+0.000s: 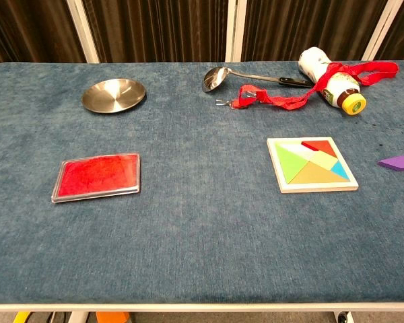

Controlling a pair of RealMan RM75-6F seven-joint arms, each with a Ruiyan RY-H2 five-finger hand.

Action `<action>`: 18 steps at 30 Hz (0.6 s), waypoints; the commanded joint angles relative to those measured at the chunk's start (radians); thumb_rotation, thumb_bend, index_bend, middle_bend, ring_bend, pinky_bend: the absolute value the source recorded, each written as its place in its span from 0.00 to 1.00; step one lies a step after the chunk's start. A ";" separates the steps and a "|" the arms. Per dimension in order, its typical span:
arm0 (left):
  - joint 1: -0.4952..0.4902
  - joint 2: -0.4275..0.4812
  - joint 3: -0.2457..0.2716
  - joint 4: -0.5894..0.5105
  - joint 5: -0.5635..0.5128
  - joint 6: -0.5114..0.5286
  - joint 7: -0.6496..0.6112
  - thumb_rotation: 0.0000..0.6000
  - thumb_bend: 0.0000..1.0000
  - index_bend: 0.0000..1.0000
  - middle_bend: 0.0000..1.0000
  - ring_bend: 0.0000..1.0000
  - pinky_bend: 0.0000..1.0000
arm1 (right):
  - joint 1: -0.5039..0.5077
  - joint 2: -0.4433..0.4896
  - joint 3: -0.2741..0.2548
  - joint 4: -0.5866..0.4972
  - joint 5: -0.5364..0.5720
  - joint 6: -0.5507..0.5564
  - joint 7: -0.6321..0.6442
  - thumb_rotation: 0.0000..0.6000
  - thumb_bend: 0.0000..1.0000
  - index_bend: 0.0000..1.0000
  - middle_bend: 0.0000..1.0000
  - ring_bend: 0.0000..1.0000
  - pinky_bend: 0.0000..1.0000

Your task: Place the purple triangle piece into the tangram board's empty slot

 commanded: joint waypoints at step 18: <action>0.001 -0.001 0.001 -0.008 0.004 0.004 0.005 1.00 0.05 0.10 0.08 0.00 0.04 | 0.054 -0.031 0.011 0.108 0.079 -0.130 -0.023 1.00 0.14 0.00 0.00 0.00 0.00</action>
